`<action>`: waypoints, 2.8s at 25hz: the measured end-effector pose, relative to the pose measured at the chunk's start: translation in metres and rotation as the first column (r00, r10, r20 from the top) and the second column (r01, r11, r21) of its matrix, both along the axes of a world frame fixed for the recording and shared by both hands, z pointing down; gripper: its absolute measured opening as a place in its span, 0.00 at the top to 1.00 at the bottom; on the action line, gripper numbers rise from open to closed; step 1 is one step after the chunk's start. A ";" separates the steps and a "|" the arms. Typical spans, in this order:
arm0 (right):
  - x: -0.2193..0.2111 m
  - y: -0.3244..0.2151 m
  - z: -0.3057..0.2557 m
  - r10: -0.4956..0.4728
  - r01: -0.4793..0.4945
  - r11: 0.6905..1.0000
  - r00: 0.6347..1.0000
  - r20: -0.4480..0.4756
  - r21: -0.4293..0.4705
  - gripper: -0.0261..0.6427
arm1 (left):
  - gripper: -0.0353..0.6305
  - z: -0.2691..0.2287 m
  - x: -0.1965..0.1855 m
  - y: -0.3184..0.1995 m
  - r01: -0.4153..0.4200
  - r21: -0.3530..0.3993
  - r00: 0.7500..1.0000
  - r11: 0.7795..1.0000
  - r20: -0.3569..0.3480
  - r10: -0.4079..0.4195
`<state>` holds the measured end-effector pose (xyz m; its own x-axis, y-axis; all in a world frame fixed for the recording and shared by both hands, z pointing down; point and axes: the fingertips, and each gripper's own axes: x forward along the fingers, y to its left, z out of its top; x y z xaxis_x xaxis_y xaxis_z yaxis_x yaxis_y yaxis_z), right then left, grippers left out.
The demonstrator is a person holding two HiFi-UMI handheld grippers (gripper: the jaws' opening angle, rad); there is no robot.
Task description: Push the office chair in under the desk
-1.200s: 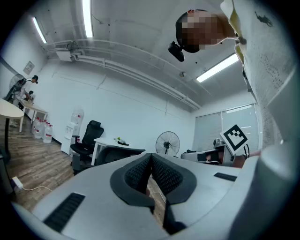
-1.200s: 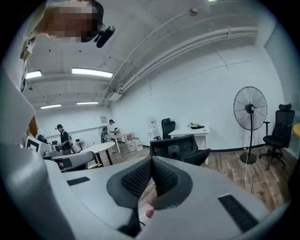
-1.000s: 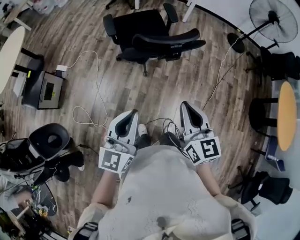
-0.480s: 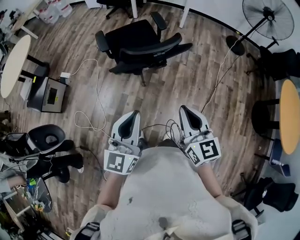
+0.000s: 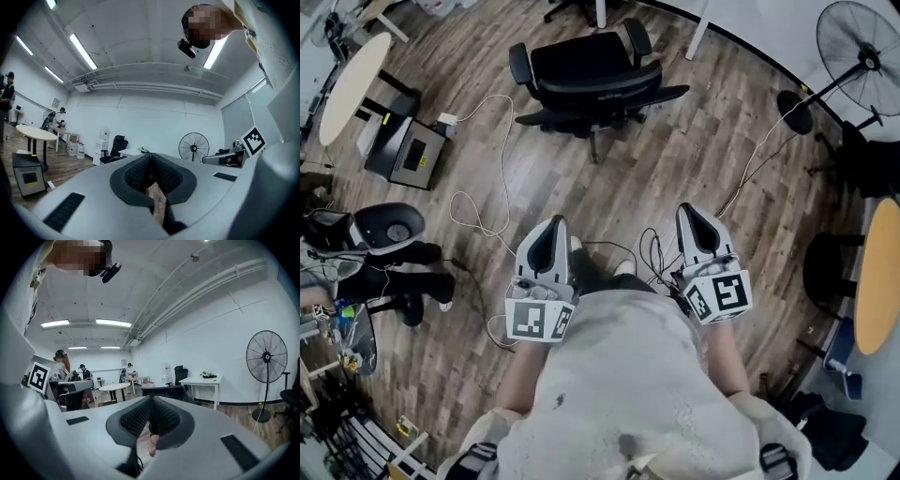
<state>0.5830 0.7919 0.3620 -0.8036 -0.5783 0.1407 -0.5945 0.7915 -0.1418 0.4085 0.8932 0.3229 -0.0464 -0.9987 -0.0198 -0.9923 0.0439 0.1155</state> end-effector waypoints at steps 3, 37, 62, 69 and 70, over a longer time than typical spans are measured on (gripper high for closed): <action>0.011 -0.022 -0.005 -0.023 0.023 1.000 1.000 -0.002 0.015 0.85 | 0.91 -0.006 -0.008 -0.007 0.078 -0.005 0.997 0.997 0.027 -0.078; -0.185 -0.323 0.063 -0.094 0.108 0.994 0.943 -0.320 0.025 0.63 | 0.66 0.077 -0.223 -0.263 0.198 -0.163 0.963 0.967 0.215 -0.161; -0.262 -0.442 0.143 -0.062 0.128 0.986 0.876 -0.478 0.106 0.54 | 0.60 0.168 -0.299 -0.372 0.188 -0.286 0.927 0.939 0.368 -0.074; -0.271 -0.463 0.150 -0.049 0.128 0.982 0.885 -0.464 0.140 0.53 | 0.60 0.171 -0.310 -0.390 0.219 -0.279 0.911 0.935 0.403 -0.093; -0.273 -0.466 0.151 -0.049 0.127 0.982 0.885 -0.462 0.139 0.53 | 0.60 0.172 -0.312 -0.392 0.227 -0.276 0.909 0.934 0.404 -0.102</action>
